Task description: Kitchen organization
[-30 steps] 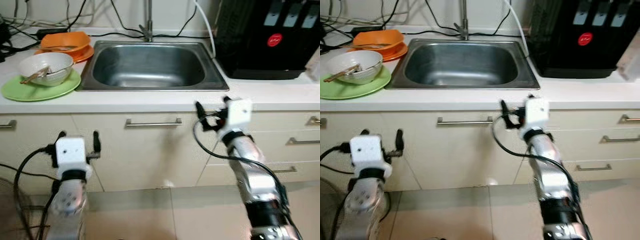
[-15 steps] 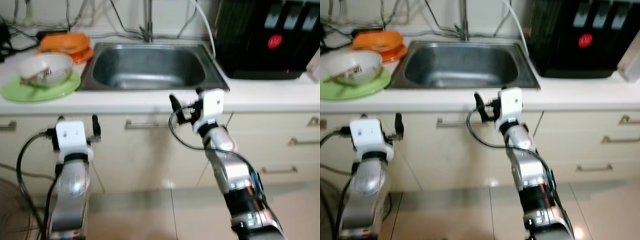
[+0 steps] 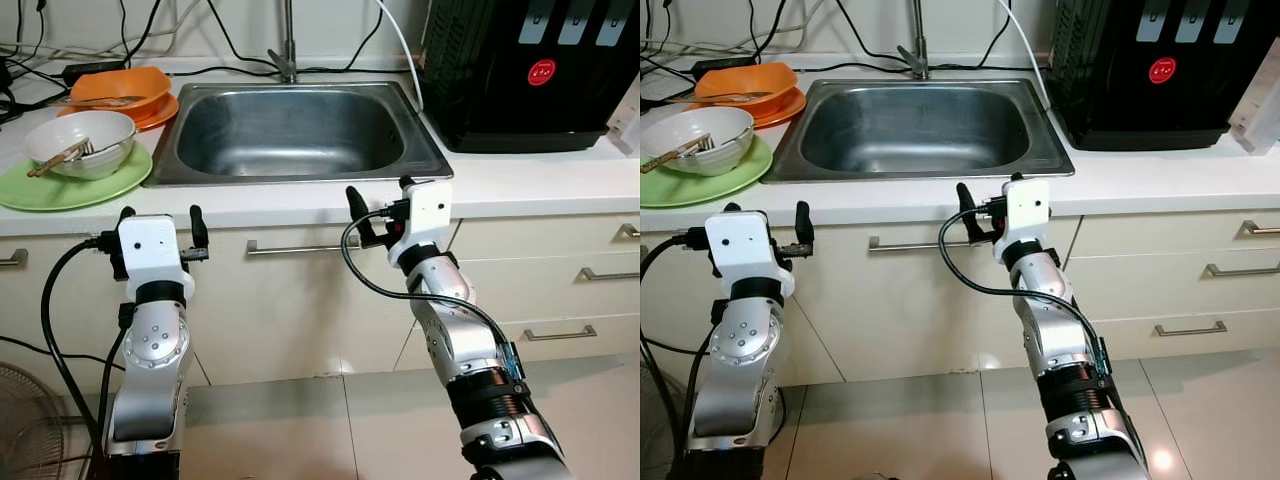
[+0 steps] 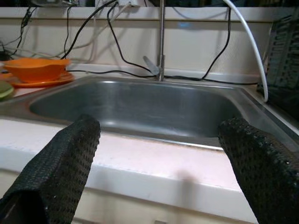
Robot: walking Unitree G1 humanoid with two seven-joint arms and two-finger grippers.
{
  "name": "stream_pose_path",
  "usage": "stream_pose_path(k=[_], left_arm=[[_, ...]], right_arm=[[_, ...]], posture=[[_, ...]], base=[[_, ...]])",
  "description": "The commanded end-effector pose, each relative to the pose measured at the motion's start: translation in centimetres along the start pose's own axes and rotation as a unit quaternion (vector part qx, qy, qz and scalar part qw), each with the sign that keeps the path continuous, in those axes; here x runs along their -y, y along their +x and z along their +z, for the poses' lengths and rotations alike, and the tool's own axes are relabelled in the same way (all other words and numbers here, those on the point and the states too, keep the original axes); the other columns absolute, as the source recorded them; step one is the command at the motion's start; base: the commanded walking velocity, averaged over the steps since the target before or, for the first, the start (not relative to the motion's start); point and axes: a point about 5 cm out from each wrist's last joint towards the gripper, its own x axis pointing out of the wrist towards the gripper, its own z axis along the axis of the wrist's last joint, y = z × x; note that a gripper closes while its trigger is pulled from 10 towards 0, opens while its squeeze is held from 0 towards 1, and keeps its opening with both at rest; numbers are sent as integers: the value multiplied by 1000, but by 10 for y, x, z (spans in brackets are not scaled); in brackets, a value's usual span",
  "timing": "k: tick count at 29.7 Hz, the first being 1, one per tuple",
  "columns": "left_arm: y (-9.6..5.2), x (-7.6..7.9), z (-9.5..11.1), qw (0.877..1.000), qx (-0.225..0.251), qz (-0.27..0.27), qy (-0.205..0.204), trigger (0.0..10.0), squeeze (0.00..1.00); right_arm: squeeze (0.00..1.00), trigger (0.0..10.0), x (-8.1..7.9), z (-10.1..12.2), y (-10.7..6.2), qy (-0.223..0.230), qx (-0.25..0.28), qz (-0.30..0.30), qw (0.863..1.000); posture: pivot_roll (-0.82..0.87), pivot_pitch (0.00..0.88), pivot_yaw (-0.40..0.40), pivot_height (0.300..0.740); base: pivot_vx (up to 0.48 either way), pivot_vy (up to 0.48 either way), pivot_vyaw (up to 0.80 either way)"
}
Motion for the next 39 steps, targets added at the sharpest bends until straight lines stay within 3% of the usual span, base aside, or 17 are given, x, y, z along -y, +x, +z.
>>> stream_pose_path(k=[1,10,17,20,25,31,39], left_arm=[[-1,-9,-7,999,-23,22,-4,10000,0],[-10,-3,-12,997,-32,-56,33,10000,0],[-13,-9,-16,995,-39,-77,48,10000,0],[-13,-4,-16,995,-42,-78,41,10000,0],[-20,3,-15,994,-41,-98,38,10000,0],[-24,-2,-16,995,-44,-85,37,10000,0],[-20,-10,-14,998,-51,-28,-1,10000,0]], right_arm=[[0,10000,-3,2,-1,-8,9,9,1000],[0,10000,19,12,-7,-16,23,-31,999],[0,10000,27,11,-22,-66,13,17,998],[0,10000,25,18,-22,-88,15,61,994],[0,10000,28,22,-23,-97,11,83,992],[0,10000,31,19,-23,-85,9,49,995],[0,10000,46,22,-23,-51,14,-56,997]], posture=[[39,0,34,740],[-9,0,89,740],[-33,0,102,740],[-37,5,101,740],[-21,2,83,740],[-5,11,56,740],[-6,28,65,740]], base=[[0,0,0],[0,0,0],[0,0,0],[0,0,0],[0,0,0],[0,0,0],[0,0,0]])
